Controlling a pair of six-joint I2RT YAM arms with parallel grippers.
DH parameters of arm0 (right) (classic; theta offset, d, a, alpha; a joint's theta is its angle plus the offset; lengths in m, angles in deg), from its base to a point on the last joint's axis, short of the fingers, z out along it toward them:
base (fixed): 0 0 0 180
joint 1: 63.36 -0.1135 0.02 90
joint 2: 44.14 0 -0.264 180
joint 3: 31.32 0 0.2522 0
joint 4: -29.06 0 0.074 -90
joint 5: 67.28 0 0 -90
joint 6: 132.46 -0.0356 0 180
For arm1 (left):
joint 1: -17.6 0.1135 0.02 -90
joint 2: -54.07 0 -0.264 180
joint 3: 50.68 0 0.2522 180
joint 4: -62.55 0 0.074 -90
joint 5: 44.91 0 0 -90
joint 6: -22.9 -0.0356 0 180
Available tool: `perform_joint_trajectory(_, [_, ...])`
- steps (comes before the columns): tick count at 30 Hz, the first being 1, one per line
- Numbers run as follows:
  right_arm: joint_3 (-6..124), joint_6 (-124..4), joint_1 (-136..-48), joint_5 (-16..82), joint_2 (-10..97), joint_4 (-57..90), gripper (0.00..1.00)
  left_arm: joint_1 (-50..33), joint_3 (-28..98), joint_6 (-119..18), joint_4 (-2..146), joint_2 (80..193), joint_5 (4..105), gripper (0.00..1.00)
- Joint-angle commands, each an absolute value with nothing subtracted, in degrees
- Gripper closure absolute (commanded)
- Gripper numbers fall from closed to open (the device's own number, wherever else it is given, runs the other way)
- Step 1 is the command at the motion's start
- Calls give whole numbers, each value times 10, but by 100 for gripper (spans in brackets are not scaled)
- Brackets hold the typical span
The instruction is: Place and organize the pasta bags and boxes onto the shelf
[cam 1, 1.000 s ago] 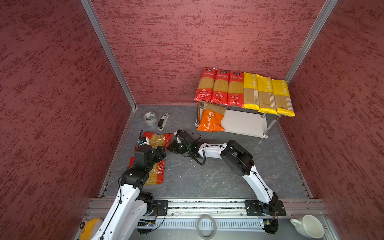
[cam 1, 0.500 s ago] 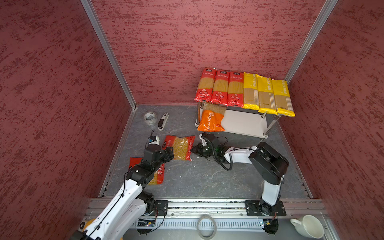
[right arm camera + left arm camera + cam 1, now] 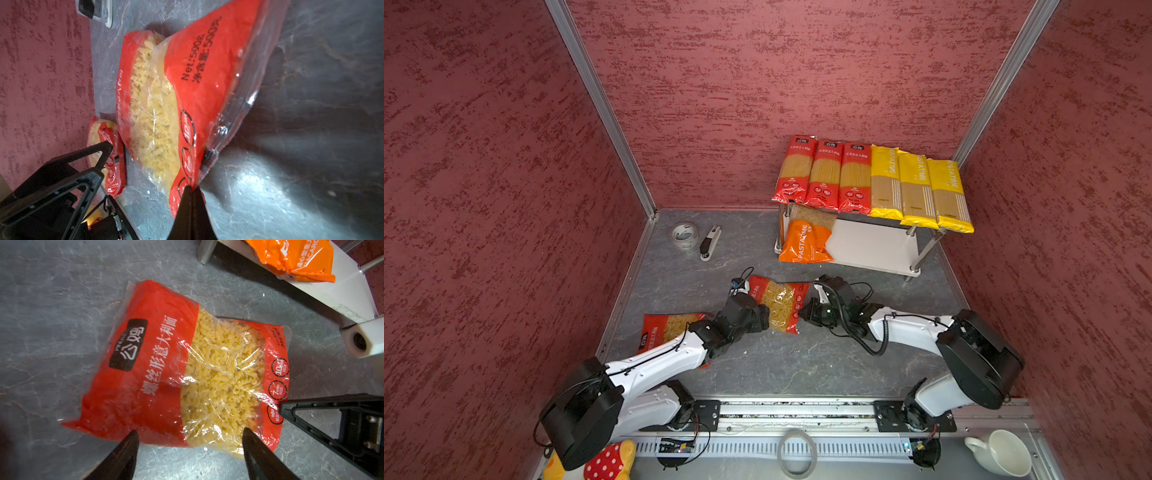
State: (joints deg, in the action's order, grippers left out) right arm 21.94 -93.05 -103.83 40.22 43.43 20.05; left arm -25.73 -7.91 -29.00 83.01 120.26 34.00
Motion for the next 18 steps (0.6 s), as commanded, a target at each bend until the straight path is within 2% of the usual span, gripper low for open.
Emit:
perform_joint_trajectory(1, [254, -838, -1047, 388, 410, 114, 90, -269, -90, -245, 799, 1210, 338, 22])
perform_joint_trajectory(7, [291, -735, -1011, 313, 368, 11, 65, -276, -122, -178, 795, 1197, 347, 22])
perform_joint_trajectory(12, [323, -712, -993, 286, 375, 36, 57, -293, -137, -138, 802, 1191, 335, 22])
perform_joint_trajectory(18, [377, -726, -993, 311, 478, 132, 53, -299, -167, -104, 778, 1188, 333, 22])
